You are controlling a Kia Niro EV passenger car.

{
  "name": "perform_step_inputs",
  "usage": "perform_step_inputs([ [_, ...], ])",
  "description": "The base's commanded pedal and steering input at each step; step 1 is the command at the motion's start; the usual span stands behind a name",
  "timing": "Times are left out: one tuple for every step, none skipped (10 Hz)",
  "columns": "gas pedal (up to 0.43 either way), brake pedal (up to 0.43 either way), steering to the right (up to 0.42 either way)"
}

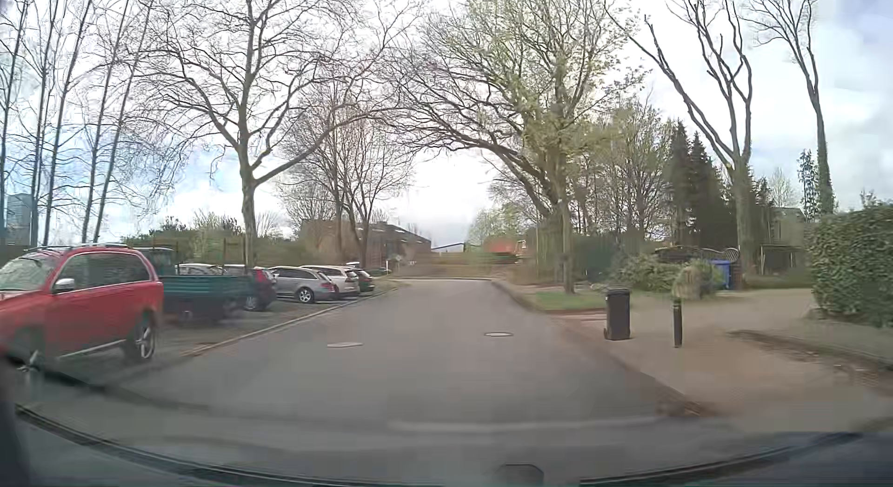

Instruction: Follow the waypoints while adhering to traffic rules and regulations

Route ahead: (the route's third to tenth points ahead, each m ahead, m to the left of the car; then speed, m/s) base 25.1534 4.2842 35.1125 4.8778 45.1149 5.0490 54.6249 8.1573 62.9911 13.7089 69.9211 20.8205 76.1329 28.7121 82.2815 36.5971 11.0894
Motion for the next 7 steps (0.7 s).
perform_step_inputs([
  [0.138,0.0,-0.002],
  [0.138,0.0,-0.002],
  [0.13,0.0,0.0],
  [0.118,0.0,0.002],
  [0.118,0.0,0.004],
  [0.118,0.0,0.004],
  [0.118,0.0,0.004],
])
